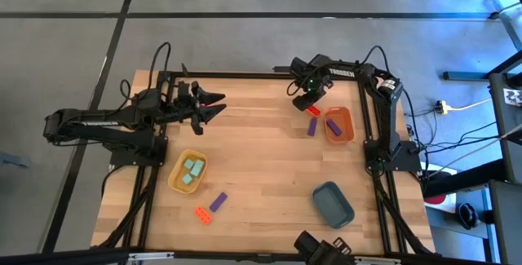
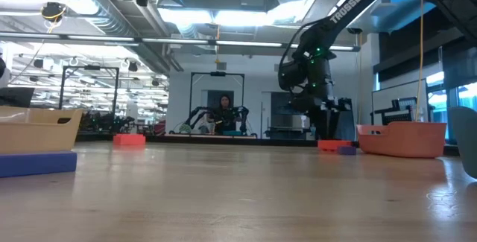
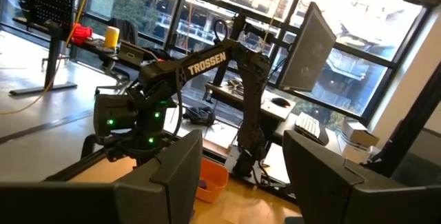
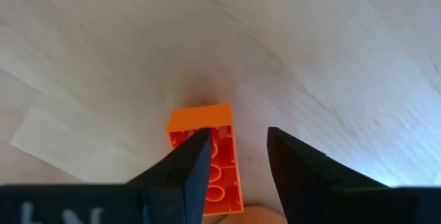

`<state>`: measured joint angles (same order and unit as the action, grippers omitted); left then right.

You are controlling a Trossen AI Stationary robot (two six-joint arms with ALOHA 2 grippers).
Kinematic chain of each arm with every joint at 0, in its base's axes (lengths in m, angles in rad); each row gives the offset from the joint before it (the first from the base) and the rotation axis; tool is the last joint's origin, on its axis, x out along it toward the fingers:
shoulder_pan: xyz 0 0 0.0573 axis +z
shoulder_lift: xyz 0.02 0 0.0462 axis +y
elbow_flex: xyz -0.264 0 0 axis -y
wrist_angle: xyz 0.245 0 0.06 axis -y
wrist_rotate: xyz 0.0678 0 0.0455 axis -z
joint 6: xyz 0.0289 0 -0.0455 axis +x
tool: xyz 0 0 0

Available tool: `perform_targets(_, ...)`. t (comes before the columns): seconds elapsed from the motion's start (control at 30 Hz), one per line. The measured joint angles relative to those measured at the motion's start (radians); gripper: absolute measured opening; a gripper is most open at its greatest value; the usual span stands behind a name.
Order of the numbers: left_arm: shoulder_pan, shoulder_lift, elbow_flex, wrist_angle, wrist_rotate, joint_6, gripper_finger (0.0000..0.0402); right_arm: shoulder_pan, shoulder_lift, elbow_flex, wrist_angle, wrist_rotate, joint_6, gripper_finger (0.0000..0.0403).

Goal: Sort & place blocks by color
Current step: Put the top right orange game piece into the blue bin

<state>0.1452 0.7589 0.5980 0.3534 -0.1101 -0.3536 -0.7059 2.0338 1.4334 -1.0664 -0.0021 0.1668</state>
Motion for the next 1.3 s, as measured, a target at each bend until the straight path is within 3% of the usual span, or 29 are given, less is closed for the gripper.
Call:
perform_targets(0.37, 0.000, 0.000, 0.000, 0.000, 0.000, -0.006, 0.0194, -0.003, 0.000, 0.000, 0.004, -0.031, 0.094, 0.0146)
perform_targets(0.87, 0.000, 0.000, 0.000, 0.000, 0.023, -0.006, 0.0194, -0.008, -0.054, -0.004, -0.097, -0.016, -0.025, 0.0146)
perform_targets(1.3, 0.000, 0.000, 0.000, 0.000, 0.023, -0.012, 0.0194, -0.007, -0.057, -0.069, 0.021, -0.026, -0.014, 0.0146)
